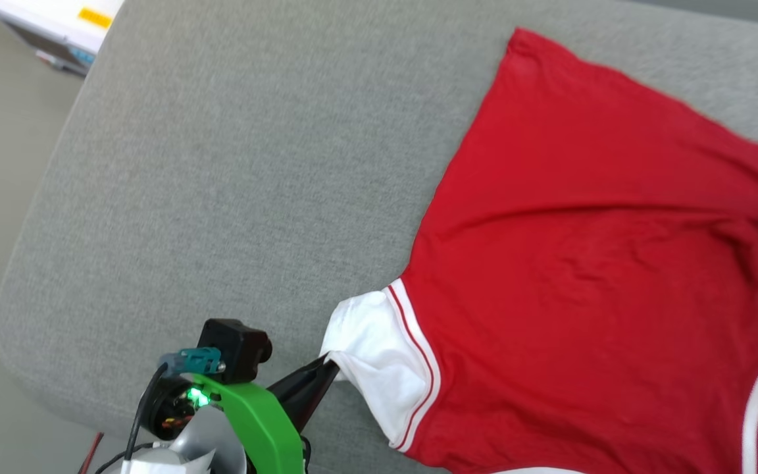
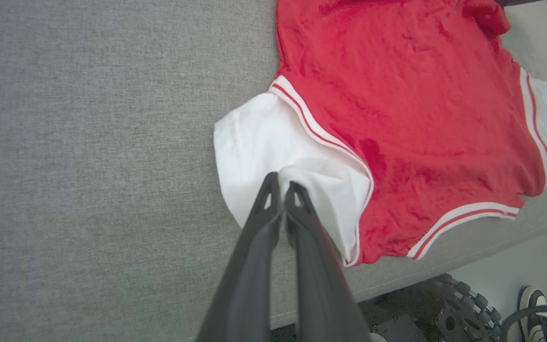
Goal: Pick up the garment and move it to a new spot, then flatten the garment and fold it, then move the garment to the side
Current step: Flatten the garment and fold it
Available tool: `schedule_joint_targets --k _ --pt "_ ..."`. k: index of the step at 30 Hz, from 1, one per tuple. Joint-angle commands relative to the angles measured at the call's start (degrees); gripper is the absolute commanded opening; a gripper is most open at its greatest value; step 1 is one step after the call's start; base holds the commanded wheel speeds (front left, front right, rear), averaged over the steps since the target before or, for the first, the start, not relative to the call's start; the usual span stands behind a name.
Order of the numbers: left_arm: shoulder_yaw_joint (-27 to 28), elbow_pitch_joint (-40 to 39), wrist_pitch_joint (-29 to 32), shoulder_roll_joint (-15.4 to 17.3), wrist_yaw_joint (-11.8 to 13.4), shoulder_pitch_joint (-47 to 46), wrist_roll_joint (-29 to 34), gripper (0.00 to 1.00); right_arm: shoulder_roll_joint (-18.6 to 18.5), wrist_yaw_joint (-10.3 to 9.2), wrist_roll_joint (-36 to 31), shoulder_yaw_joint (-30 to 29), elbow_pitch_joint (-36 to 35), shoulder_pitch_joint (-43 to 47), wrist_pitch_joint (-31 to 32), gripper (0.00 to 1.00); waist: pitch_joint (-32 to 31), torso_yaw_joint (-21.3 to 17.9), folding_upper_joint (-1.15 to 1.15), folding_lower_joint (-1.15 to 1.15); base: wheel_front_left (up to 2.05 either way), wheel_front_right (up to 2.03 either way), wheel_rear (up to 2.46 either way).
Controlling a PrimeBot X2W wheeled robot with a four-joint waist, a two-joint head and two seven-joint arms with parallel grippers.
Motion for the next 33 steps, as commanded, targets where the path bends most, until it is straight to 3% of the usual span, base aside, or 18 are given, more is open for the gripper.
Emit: schedule_joint_targets --k 1,11,23,33 --pt "0.43 0.30 -0.69 0.28 0.46 0.90 -0.76 0.00 -0.23 -0.04 0.75 -0.23 -0.44 2.63 -0.31 0.00 -5.55 -4.28 0.00 0.00 0.00 0.00 0.00" --pt "2.04 2.70 -4.74 -0.17 1.23 5.26 -3.40 0.00 0.84 -0.04 5.52 -4.52 -9.99 17.13 -1.57 0.00 -12.46 -8.68 0.00 0.00 0.00 0.00 0.00" --pt "4.20 5.81 -10.71 -3.36 0.80 7.20 -4.77 0.00 8.65 -0.04 3.39 -17.09 -26.37 35.18 2.70 0.00 -14.75 -10.47 0.00 0.00 0.00 0.00 0.00" --pt "4.52 8.12 -12.80 -5.42 -0.37 6.01 -4.30 0.00 12.90 -0.04 0.35 -17.88 -26.99 41.61 2.52 0.00 -14.35 -10.24 0.00 0.00 0.00 0.00 0.00"
